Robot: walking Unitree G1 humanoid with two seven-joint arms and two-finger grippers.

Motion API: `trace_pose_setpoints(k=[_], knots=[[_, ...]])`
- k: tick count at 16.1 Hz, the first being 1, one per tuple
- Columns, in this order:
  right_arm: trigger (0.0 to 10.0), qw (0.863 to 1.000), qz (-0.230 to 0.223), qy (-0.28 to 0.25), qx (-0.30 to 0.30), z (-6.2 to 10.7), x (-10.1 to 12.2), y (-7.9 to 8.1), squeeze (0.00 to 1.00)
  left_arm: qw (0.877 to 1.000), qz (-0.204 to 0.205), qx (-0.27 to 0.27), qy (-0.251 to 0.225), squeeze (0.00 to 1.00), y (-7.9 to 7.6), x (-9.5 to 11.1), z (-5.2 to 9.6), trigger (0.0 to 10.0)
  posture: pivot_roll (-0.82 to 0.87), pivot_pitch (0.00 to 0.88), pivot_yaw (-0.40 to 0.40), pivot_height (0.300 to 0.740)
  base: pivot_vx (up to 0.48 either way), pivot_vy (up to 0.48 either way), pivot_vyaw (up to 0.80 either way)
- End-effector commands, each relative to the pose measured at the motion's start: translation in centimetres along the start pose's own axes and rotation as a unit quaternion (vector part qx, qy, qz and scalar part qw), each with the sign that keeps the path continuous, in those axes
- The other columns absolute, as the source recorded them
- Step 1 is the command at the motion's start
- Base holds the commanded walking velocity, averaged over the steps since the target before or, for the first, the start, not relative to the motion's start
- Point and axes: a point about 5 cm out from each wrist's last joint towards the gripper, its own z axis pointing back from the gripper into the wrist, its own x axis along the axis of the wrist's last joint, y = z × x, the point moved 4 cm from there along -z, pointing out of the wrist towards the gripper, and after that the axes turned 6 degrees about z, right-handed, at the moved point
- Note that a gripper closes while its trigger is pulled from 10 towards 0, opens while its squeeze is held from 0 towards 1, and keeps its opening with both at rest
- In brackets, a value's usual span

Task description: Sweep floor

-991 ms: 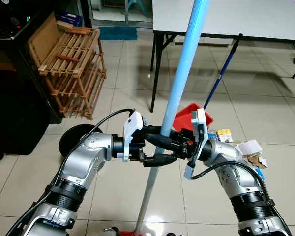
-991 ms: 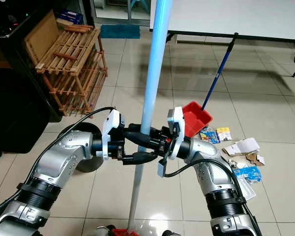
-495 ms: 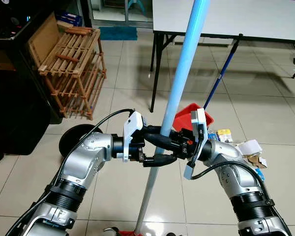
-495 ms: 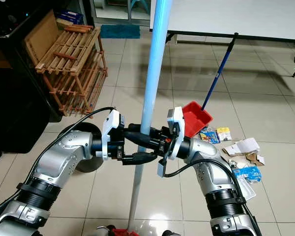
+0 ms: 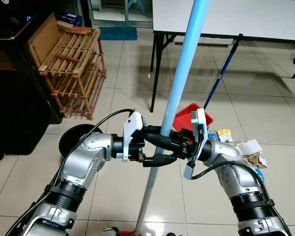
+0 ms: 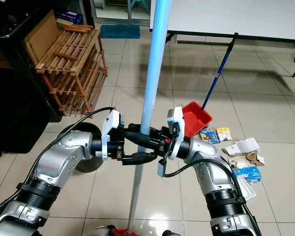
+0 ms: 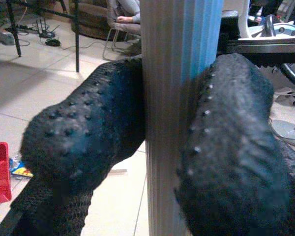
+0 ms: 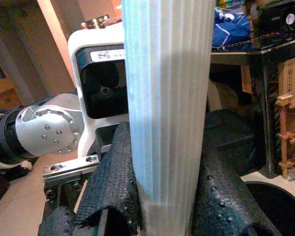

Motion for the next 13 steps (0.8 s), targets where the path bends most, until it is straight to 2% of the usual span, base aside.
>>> trace_pose_setpoints(k=[1,12,13], knots=[[10.0,1.0,-0.011,-0.014,0.009,-0.14,0.1,0.39,0.0,1.0,-0.001,-0.016,-0.005,1.0,-0.37,0.38,-0.05,10.0,0.06,0.167,-0.046,0.74,0.0,0.0,0.0],[10.0,1.0,-0.01,-0.011,0.01,-0.14,0.01,0.37,0.0,1.0,-0.006,-0.018,-0.009,1.0,-0.45,0.53,0.01,10.0,0.06,0.164,-0.049,0.74,0.0,0.0,0.0],[10.0,1.0,-0.01,-0.01,0.01,-0.13,-0.01,0.35,0.0,1.0,-0.013,-0.026,0.003,0.0,-0.7,0.1,-0.08,10.0,0.06,0.164,-0.049,0.74,0.0,0.0,0.0]])
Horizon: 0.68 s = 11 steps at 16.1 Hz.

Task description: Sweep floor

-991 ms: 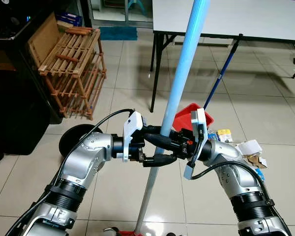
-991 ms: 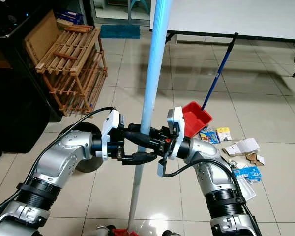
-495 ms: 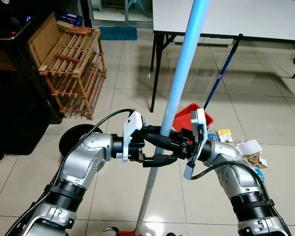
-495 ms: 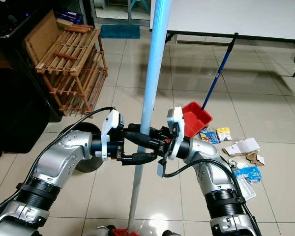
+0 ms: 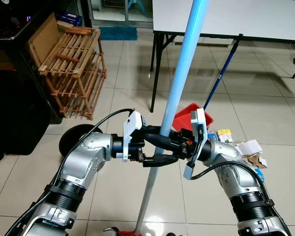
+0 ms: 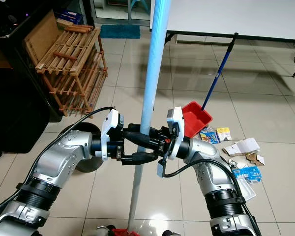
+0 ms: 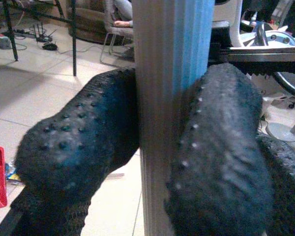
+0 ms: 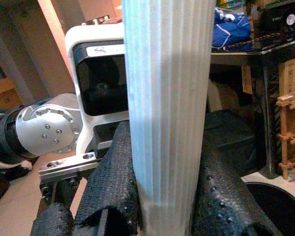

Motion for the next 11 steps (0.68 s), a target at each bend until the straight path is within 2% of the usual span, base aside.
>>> trace_pose_setpoints(k=[1,4,5,7,8,9,11], knots=[[10.0,1.0,-0.011,-0.01,0.009,-0.1,0.0,0.3,0.0,1.0,-0.01,-0.02,0.012,0.0,-0.6,-0.2,-0.1,10.0,0.06,0.164,-0.049,0.74,0.0,0.0,0.0],[10.0,1.0,-0.011,-0.009,0.009,-0.1,-0.1,0.3,0.0,1.0,-0.012,-0.013,0.023,0.0,-0.5,-0.7,0.0,10.0,0.06,0.167,-0.051,0.74,0.0,0.0,0.0],[10.0,1.0,-0.011,-0.009,0.008,0.0,-0.1,0.3,0.0,0.999,-0.011,-0.016,0.031,1.0,-0.6,-1.0,0.1,10.0,0.06,0.168,-0.051,0.74,0.0,0.0,0.0],[10.0,1.0,-0.011,-0.008,0.007,0.0,0.0,0.3,0.0,0.999,-0.013,-0.01,0.046,1.0,-0.5,-1.4,0.5,10.0,0.06,0.171,-0.049,0.74,0.0,0.0,0.0],[10.0,1.0,-0.011,-0.008,0.006,0.2,-0.1,0.3,0.0,0.999,-0.014,-0.004,0.048,0.91,-0.4,-1.4,1.0,10.0,0.06,0.172,-0.051,0.74,0.0,0.0,0.0],[10.0,1.0,-0.012,-0.007,0.004,0.3,-0.2,0.3,0.0,0.999,-0.016,0.002,0.05,0.0,-0.2,-1.3,1.4,10.0,0.06,0.172,-0.051,0.74,0.0,0.0,0.0],[10.0,1.0,-0.013,-0.006,0.003,0.3,-0.3,0.3,0.0,0.998,-0.018,0.02,0.059,0.0,0.3,-1.4,2.2,10.0,0.06,0.177,-0.052,0.74,0.0,0.0,0.0]])
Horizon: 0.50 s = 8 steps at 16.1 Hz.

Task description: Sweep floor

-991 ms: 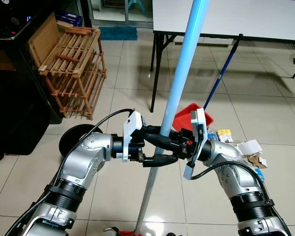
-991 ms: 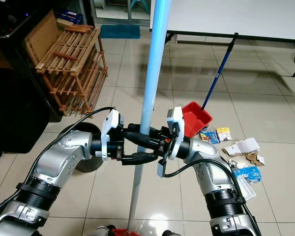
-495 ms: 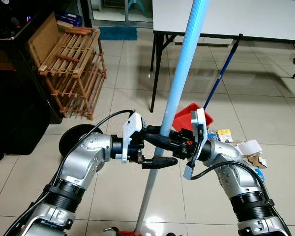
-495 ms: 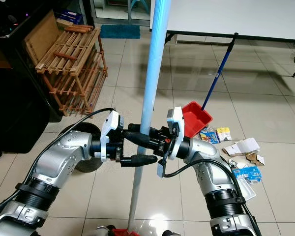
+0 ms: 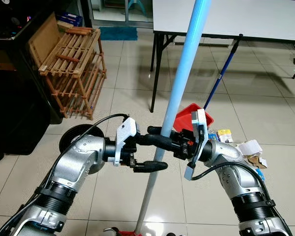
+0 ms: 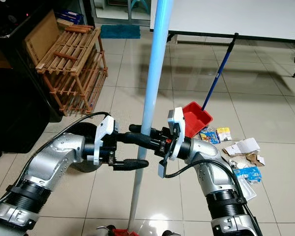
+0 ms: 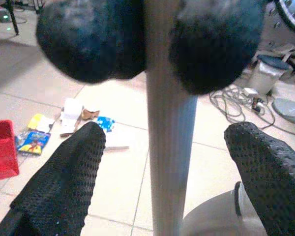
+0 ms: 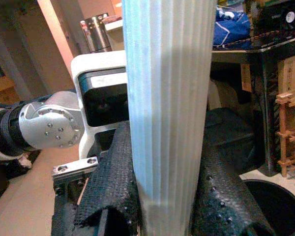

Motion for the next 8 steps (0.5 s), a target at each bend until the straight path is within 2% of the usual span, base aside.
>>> trace_pose_setpoints(k=[1,3,6,8], knots=[[10.0,1.0,-0.013,-0.01,0.005,0.0,-0.1,0.3,0.0,1.0,-0.016,0.005,0.011,0.0,0.0,0.0,0.5,10.0,0.07,0.177,-0.054,0.74,0.0,0.0,0.0],[10.0,1.0,-0.013,-0.01,0.006,-0.1,-0.1,0.3,0.0,1.0,-0.017,0.008,0.012,0.0,0.0,-0.2,0.6,10.0,0.07,0.177,-0.055,0.74,0.0,0.0,0.0],[10.0,1.0,-0.013,-0.01,0.007,-0.1,-0.1,0.3,0.0,0.998,-0.025,0.037,-0.041,0.0,0.8,1.9,0.6,10.0,0.07,0.177,-0.056,0.74,0.0,0.0,0.0],[10.0,1.0,-0.013,-0.01,0.005,0.0,-0.1,0.3,0.0,0.997,-0.04,0.048,-0.056,0.0,1.0,2.7,0.7,10.0,0.06,0.178,-0.058,0.74,0.0,0.0,0.0]])
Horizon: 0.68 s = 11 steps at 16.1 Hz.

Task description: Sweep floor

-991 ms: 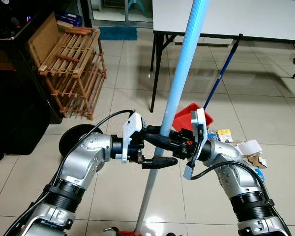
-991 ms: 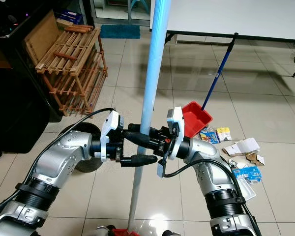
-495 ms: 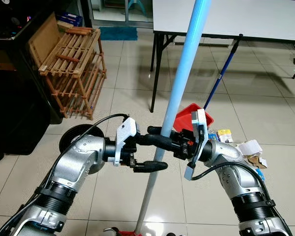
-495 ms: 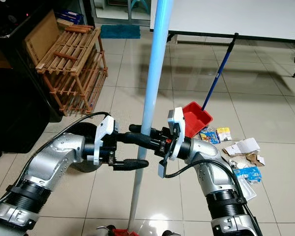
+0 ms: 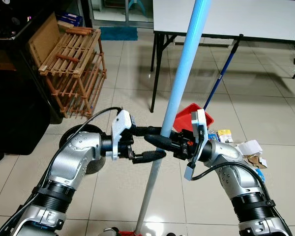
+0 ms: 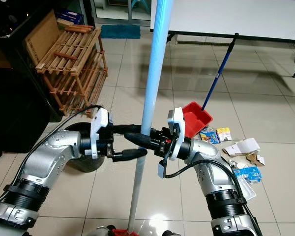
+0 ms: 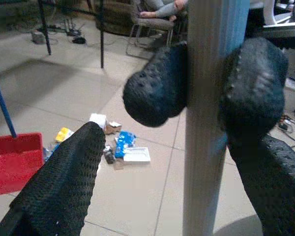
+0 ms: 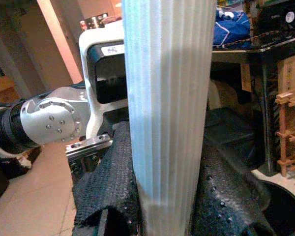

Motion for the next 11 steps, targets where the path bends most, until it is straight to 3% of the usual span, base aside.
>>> trace_pose_setpoints(k=[1,8,11], knots=[[10.0,1.0,-0.013,-0.01,0.005,0.1,-0.1,0.3,0.0,1.0,-0.026,0.003,-0.01,0.0,0.1,1.2,-0.1,10.0,0.06,0.179,-0.058,0.74,0.0,0.0,0.0],[10.0,1.0,-0.013,-0.01,0.003,0.2,-0.1,0.2,0.0,0.999,-0.039,0.021,0.004,0.0,0.4,0.8,0.4,10.0,0.07,0.179,-0.063,0.74,0.0,0.0,0.0],[10.0,1.0,-0.012,-0.009,0.002,0.2,0.0,0.2,0.0,0.997,-0.069,0.029,0.014,0.0,0.7,1.3,1.2,10.0,0.06,0.184,-0.065,0.74,0.0,0.0,0.0]])
